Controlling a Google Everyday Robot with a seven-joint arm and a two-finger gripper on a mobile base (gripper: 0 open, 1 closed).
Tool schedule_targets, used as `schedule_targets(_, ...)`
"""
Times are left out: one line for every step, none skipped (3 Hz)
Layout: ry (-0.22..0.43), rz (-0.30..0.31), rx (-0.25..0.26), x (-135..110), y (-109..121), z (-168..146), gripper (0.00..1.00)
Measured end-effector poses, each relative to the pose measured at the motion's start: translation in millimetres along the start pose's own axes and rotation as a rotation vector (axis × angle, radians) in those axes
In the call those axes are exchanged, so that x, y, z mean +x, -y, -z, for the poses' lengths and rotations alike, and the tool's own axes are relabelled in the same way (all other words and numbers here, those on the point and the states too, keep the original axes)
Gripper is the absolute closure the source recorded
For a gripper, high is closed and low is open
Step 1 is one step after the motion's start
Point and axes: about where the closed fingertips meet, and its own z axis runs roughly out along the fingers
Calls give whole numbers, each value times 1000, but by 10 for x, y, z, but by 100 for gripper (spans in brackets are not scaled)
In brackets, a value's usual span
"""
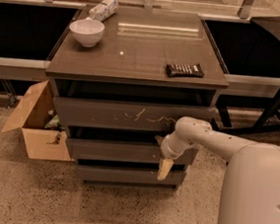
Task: Open middle drawer
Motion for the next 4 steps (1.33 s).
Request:
schedule_targets(18,-10,-21,35,51,-144,15)
schedule_targets(44,-15,-45,56,35,-237,36)
schedule_targets(60,-7,-70,-5,-59,-209,61)
schedule_targets(63,-6,-73,-34,-64,-152,85)
